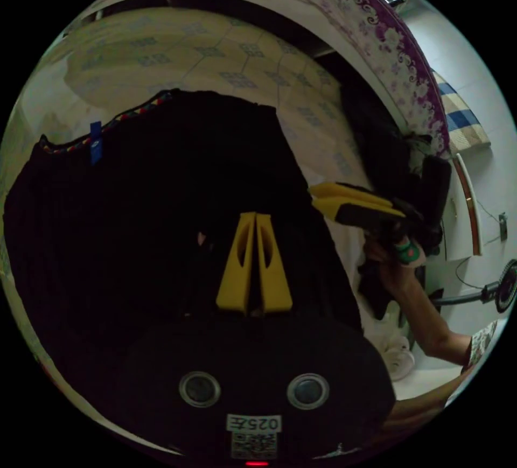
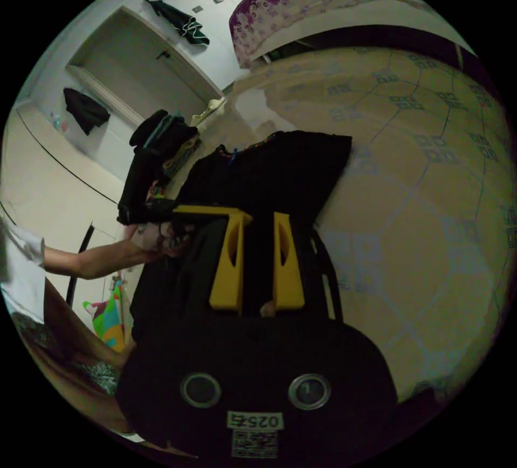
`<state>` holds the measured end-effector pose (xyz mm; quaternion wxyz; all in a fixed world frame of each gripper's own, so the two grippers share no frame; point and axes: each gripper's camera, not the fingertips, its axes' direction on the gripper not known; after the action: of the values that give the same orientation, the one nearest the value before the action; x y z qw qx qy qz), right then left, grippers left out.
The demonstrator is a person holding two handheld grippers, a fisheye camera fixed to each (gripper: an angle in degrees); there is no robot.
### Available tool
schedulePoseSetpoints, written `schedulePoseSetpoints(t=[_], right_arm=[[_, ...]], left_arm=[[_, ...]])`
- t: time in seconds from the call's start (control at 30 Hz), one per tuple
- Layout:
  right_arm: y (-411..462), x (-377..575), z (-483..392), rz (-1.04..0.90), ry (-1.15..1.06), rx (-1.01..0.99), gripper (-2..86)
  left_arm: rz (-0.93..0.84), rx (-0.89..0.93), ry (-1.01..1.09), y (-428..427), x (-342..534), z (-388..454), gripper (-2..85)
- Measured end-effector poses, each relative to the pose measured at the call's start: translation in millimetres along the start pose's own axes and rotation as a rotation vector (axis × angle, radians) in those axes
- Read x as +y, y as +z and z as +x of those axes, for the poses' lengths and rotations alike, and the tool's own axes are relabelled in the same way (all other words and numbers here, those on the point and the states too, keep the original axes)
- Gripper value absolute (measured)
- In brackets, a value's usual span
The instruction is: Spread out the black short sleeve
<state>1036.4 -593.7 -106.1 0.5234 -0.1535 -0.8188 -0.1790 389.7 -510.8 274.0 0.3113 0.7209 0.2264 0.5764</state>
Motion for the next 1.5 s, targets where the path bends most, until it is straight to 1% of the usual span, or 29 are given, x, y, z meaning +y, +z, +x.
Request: schedulePoseSetpoints(t=[0.1,0.2,0.23,0.3,0.37,0.4,0.5,0.57,0.67,0.73,0.83,0.9,1.0,1.07,1.1,1.13,1.17,1.23,1.27,1.33,1.4,1.5], right_arm=[[6,-15,9,0.046,0.025,-0.037,8.6],[28,-41,15,-0.001,0.015,-0.032,8.8],[40,-53,15,-0.033,0.004,-0.003,8.8],[62,-69,13,-0.089,-0.029,0.068,8.9],[96,-90,8,-0.196,-0.077,0.178,9.0],[105,-94,7,-0.223,-0.084,0.202,9.0],[154,-101,6,-0.401,-0.123,0.313,7.6],[169,-100,-4,-0.429,-0.175,0.407,5.7],[184,-94,-10,-0.457,-0.213,0.443,5.1],[189,-91,-11,-0.455,-0.202,0.442,4.6],[192,-88,-2,-0.442,-0.136,0.391,2.0],[192,-86,5,-0.433,-0.098,0.362,0.5],[192,-79,13,-0.422,-0.053,0.305,-0.4],[192,-71,12,-0.415,-0.043,0.284,-0.4],[193,-68,11,-0.413,-0.048,0.29,-0.3],[193,-62,7,-0.404,-0.057,0.305,-0.3],[194,-57,4,-0.397,-0.061,0.322,-0.3],[195,-52,0,-0.403,-0.071,0.34,-0.3],[195,-49,-2,-0.414,-0.071,0.348,-0.3],[195,-46,-5,-0.434,-0.073,0.356,-0.4],[194,-41,-7,-0.449,-0.072,0.36,-0.4],[190,-31,-10,-0.458,-0.082,0.374,-0.7]], left_arm=[[0.025,0.03,0.04,2,11,12,0.2],[-0.005,0.013,0.042,14,13,18,1.6],[-0.034,-0.004,0.021,24,13,17,1.1],[-0.034,-0.004,0.007,33,14,17,-0.2],[-0.048,-0.043,-0.003,42,19,21,-0.9],[-0.048,-0.046,0.003,44,20,22,-0.9],[-0.049,-0.097,0.016,53,31,33,-0.9],[-0.026,-0.172,0.022,55,46,44,-0.9],[0.041,-0.231,0.023,47,73,58,-0.9],[0.046,-0.252,0.008,48,85,61,-0.9],[-0.043,-0.169,-0.102,63,101,51,-0.9],[-0.048,-0.196,-0.096,70,113,53,-0.8],[0.024,-0.219,-0.06,70,132,61,-0.7],[0.169,-0.201,0.004,53,140,70,-0.3],[0.186,-0.196,0.008,50,138,70,-0.1],[0.181,-0.153,0.015,49,132,69,0.9],[0.123,-0.109,-0.008,55,124,65,2.5],[0.021,-0.088,-0.038,70,117,61,3.0],[-0.009,-0.123,-0.065,78,117,60,2.5],[-0.008,-0.157,-0.087,83,123,62,0.9],[0.028,-0.142,-0.085,77,135,69,-0.3],[0.038,-0.197,-0.01,66,162,90,-1.0]])
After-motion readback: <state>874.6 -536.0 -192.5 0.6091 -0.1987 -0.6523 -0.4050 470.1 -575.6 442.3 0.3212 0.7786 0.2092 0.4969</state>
